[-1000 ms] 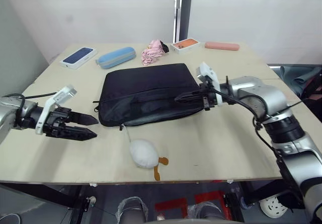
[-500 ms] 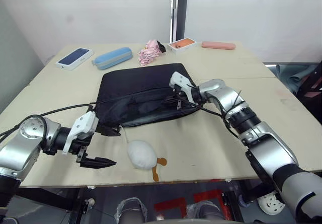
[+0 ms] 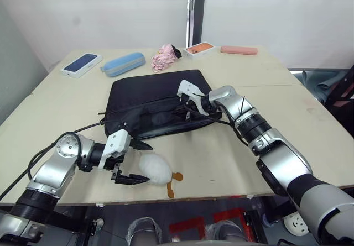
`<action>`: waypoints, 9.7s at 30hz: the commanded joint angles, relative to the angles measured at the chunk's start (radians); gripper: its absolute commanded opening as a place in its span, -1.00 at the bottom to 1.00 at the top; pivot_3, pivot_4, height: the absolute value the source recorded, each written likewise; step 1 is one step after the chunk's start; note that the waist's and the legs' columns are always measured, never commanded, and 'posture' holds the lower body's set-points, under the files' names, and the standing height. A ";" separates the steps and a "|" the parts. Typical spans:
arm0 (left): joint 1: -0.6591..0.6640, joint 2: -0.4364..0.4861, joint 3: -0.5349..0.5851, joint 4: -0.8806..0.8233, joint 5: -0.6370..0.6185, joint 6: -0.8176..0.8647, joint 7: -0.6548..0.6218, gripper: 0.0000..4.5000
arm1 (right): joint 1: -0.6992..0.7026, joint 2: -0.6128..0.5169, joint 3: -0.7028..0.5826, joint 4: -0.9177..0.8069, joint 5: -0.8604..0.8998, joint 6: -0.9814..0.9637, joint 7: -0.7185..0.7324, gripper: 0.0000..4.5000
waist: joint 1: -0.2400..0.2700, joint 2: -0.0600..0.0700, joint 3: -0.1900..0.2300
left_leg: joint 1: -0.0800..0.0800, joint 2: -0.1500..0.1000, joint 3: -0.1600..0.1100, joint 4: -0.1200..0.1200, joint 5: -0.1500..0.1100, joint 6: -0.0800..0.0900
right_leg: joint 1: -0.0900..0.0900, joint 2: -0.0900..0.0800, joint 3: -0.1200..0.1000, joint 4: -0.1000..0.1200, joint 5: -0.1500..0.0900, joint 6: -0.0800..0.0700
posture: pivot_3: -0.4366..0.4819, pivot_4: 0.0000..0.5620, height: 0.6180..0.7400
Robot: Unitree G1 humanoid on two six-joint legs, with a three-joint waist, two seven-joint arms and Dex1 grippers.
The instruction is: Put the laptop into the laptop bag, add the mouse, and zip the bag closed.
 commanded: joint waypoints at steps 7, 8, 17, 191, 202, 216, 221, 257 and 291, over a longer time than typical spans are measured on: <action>-0.042 -0.039 -0.053 0.070 0.055 -0.070 -0.017 0.15 | 0.004 -0.004 -0.034 -0.030 -0.014 0.019 -0.012 -1.00 | 0.001 0.000 0.000 | 0.000 0.000 0.000 0.001 0.000 0.000 | 0.000 0.000 0.000 0.001 0.000 0.000 | -0.05 -0.47 1.00; -0.046 -0.045 -0.057 0.074 0.057 -0.070 -0.019 -0.02 | 0.005 -0.005 -0.034 -0.033 -0.015 0.020 -0.014 -1.00 | 0.001 0.000 0.000 | 0.000 0.000 0.000 0.001 0.000 0.000 | 0.000 0.000 0.000 0.001 0.000 0.000 | -0.05 -0.47 1.00; -0.082 -0.111 -0.067 0.052 0.051 -0.029 0.037 -0.99 | 0.012 -0.019 -0.031 -0.041 -0.025 0.029 -0.021 -1.00 | 0.003 0.000 0.000 | 0.001 0.000 0.000 0.002 0.000 0.000 | 0.000 0.000 0.001 0.002 0.000 0.000 | -0.05 -0.47 1.00; -0.093 0.098 0.086 -0.204 -0.099 0.235 -0.120 0.45 | 0.216 -0.231 -0.119 -0.582 0.418 0.291 -0.048 -0.99 | 0.005 0.001 0.002 | 0.000 -0.001 -0.001 -0.003 0.001 -0.002 | -0.003 0.001 0.001 0.001 0.000 0.001 | -0.05 -0.47 1.00; -0.008 0.034 0.093 -0.103 -0.083 0.095 -0.058 0.45 | 0.097 -0.050 0.015 -0.283 0.204 0.120 -0.014 -0.99 | 0.011 0.001 0.002 | -0.003 -0.001 -0.001 -0.004 0.001 -0.002 | -0.003 0.001 -0.001 -0.005 0.000 0.001 | -0.05 -0.47 1.00; -0.052 -0.039 0.041 -0.041 -0.049 0.063 -0.025 0.45 | 0.065 -0.003 0.063 -0.017 0.033 0.138 -0.020 -0.99 | 0.009 0.001 0.000 | 0.001 -0.001 -0.001 -0.002 0.001 -0.002 | -0.001 0.001 0.000 0.000 0.000 0.001 | -0.05 -0.47 1.00; -0.068 -0.046 0.025 -0.010 -0.028 0.034 -0.035 0.45 | 0.071 0.001 0.049 -0.032 0.021 0.142 -0.009 -0.99 | 0.015 0.001 -0.002 | 0.010 -0.001 0.000 -0.002 0.000 -0.002 | 0.007 0.000 0.002 0.002 0.000 0.001 | -0.05 -0.47 1.00; -0.165 -0.194 -0.146 0.088 0.205 -0.287 0.065 -0.99 | 0.116 -0.032 0.037 -0.163 0.020 0.234 0.030 -1.00 | 0.024 0.001 -0.005 | 0.010 -0.001 0.002 -0.004 0.000 -0.002 | 0.005 0.000 0.004 0.000 0.000 0.001 | -0.05 -0.47 1.00; -0.174 -0.147 -0.141 -0.048 0.073 -0.036 0.050 0.57 | 0.120 -0.033 0.032 -0.204 0.033 0.277 0.040 -1.00 | 0.013 0.002 -0.004 | 0.011 -0.001 0.004 -0.010 0.000 -0.002 | 0.005 0.000 0.004 -0.006 0.000 0.001 | -0.05 -0.47 1.00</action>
